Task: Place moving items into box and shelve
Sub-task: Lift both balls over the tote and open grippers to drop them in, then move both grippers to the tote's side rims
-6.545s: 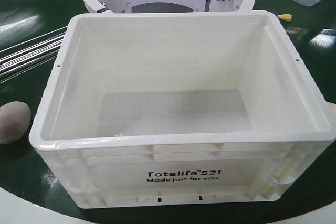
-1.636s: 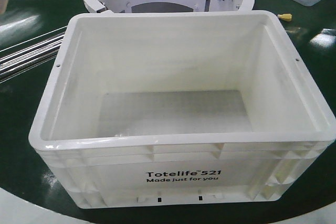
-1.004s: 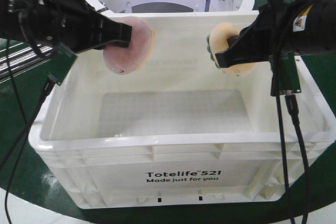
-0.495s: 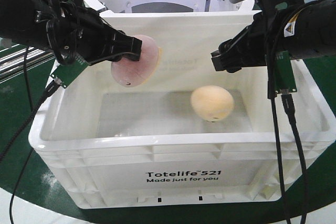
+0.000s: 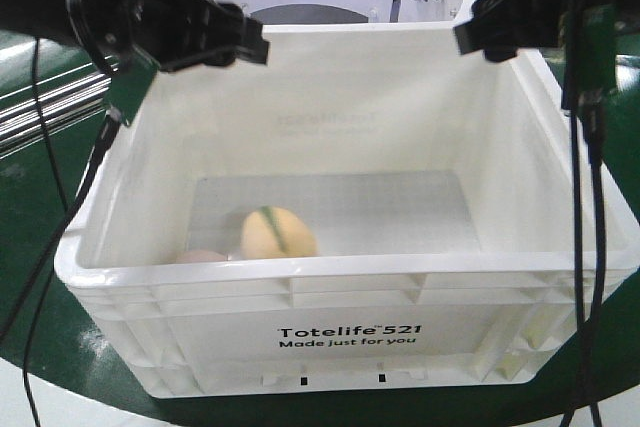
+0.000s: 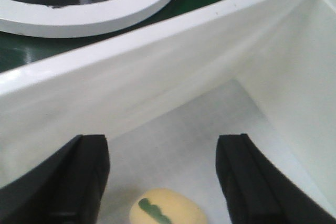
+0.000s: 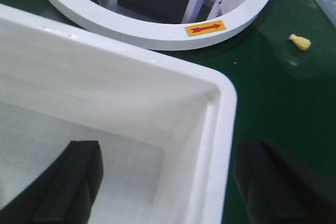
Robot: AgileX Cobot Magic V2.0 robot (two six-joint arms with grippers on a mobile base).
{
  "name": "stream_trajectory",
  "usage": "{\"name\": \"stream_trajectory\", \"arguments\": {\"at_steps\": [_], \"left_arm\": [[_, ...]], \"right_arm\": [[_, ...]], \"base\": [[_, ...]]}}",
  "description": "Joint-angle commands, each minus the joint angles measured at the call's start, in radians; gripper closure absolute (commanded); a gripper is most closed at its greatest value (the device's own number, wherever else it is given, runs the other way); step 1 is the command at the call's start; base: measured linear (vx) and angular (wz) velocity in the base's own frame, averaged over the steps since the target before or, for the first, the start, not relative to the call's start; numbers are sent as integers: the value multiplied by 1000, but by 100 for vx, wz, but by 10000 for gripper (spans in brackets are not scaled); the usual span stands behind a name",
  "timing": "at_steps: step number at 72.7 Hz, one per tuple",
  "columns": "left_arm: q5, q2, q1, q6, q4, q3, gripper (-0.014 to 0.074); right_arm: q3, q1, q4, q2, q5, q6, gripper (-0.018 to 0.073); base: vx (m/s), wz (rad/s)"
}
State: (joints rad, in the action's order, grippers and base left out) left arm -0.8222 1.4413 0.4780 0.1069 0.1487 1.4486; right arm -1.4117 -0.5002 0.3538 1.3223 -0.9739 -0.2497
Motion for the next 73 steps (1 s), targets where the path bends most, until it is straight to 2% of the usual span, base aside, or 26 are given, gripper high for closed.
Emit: {"name": "stream_trajectory", "arguments": {"at_steps": [1,10,16,22,32,42,59,73], "left_arm": [[-47,-37,0,98,-129,92,27],[-241,-38,0,196,-327,143,27],[-355,-37,0,217,-385,141,27],[-411,-33,0,217,-380,142,27],[-398,-33,0,227,-350,140,27],[-366,-33,0,245,-348,71,27],[-247,-33,0,340,-349,-95,27],[-247,-35,0,341,-314,-106,48]], "right_arm": [[-49,3,76,-28,-19,-23,-11],[-17,3,91,-28,-79,-24,-11],[37,41,79,-28,-77,-28,-11],[98,105,30,-28,-54,-23,-11],[184,223,-145,-28,30,63,-11],[219,274,-304,-28,98,169,-8],[222,273,-314,-9,121,216,13],[222,273,-324,38,84,225,14]], "base": [[0,0],[0,0],[0,0],[0,0],[0,0],[0,0],[0,0],[0,0]]}}
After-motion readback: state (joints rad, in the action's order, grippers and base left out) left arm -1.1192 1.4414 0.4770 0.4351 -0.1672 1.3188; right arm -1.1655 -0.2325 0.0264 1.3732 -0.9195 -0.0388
